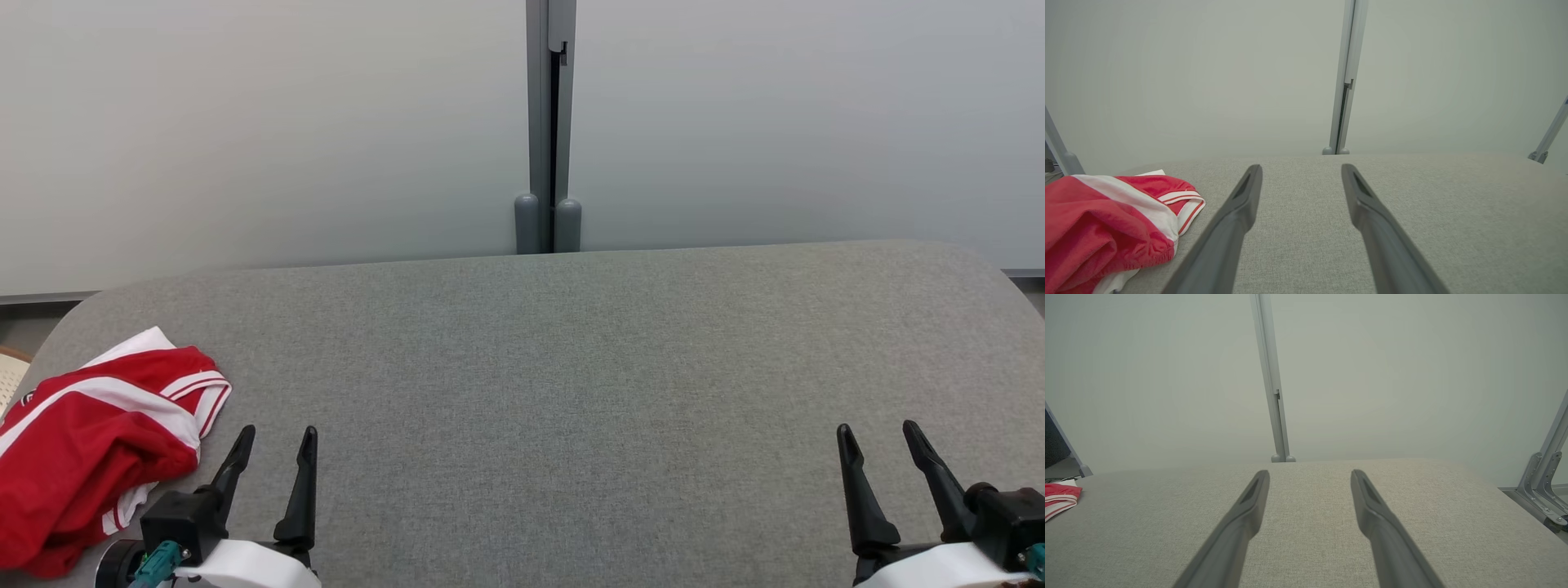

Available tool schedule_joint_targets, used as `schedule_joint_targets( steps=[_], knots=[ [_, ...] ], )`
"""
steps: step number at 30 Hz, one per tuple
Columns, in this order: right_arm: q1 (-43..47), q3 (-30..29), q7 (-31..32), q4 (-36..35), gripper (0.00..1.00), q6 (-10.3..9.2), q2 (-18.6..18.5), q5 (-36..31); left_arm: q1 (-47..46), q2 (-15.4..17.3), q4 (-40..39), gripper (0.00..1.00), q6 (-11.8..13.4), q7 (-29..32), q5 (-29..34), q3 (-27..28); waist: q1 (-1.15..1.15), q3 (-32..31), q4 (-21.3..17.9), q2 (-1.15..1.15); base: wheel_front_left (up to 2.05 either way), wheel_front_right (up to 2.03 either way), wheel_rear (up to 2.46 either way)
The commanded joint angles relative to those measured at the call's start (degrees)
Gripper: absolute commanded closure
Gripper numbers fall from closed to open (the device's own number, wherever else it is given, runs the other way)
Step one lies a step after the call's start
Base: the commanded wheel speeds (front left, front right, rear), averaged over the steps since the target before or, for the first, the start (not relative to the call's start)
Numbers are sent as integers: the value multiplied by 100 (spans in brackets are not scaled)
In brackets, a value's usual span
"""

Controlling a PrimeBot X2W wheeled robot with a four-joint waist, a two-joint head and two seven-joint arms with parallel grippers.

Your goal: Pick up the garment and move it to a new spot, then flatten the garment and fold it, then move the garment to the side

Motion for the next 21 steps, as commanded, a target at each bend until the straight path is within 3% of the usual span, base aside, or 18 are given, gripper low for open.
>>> schedule_joint_targets(
  steps=[1,21],
  knots=[
    [56,-13,-4,-37,0,0,-9,-100,-1,20,1,0,5,-44,122,21,0,-6,3,0,0,0,0],
    [69,-88,46,-41,0,0,20,-182,-9,-51,96,0,-64,-128,271,92,0,-4,32,0,0,0,0]
  ],
)
